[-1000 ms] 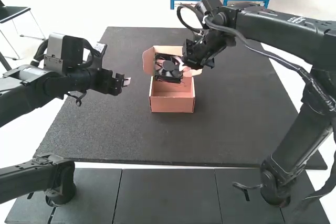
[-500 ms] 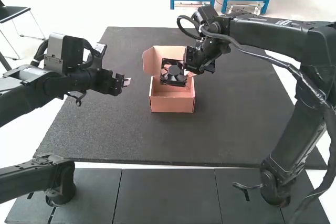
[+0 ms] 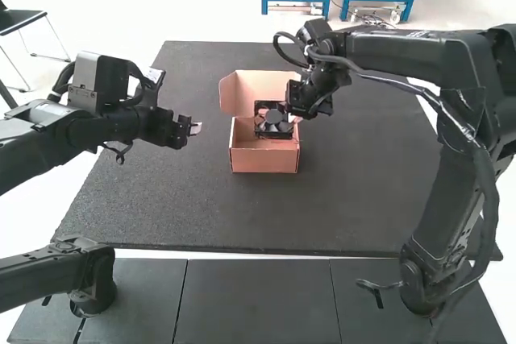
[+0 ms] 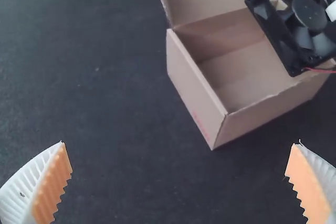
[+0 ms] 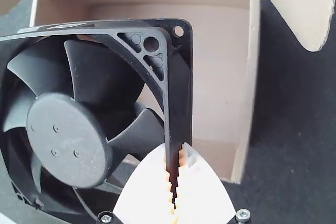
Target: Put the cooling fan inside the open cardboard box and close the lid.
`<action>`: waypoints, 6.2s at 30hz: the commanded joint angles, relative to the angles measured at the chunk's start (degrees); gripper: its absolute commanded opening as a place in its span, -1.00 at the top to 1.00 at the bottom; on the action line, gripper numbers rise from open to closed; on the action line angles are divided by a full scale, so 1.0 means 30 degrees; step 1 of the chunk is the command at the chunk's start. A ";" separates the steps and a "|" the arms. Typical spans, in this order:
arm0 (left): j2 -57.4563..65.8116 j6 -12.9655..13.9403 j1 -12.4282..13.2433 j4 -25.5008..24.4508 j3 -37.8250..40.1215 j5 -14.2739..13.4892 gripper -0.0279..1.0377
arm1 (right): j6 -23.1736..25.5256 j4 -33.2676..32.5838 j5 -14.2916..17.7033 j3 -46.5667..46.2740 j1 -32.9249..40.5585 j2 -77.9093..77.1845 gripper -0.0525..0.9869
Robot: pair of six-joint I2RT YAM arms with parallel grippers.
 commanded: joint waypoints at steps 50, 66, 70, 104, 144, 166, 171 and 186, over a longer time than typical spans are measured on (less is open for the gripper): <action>-0.1078 0.0079 -0.0154 -0.0554 -0.0607 0.1874 -0.86 | -0.1321 -0.0579 -0.0749 0.3844 -0.0257 0.4089 0.94; -0.1078 0.0225 -0.0154 -0.0817 -0.0578 0.2050 -0.86 | -0.1526 -0.0667 -0.0779 0.4371 -0.0374 0.5232 0.94; -0.1078 0.0196 -0.0154 -0.0759 -0.0607 0.2050 -0.86 | -0.1556 -0.0667 -0.0779 0.4430 -0.0403 0.5466 0.94; -0.0931 -0.1034 -0.0008 0.1175 -0.0783 0.1171 -0.86 | -0.3899 -0.4974 -0.1921 0.8121 -0.0227 0.7136 -0.17; 0.8913 -0.1620 0.0812 0.6068 0.4227 -0.5098 -0.86 | -0.7620 0.5368 -0.0398 -0.2426 -0.2688 -0.3557 -0.22; 1.1315 -0.2118 0.0842 0.7913 0.4607 -0.5421 -0.86 | -0.6888 0.9558 0.0716 -0.4301 -0.2805 -0.3089 -0.22; 1.2106 -0.2118 0.0842 0.8646 0.4725 -0.5421 -0.86 | -0.6829 0.9558 0.0686 -0.4213 -0.2805 -0.2942 -0.22; 1.4040 -0.2118 0.0871 0.9905 0.5574 -0.5333 -0.86 | -0.6770 0.9997 0.0716 -0.4183 -0.3362 -0.2034 -0.22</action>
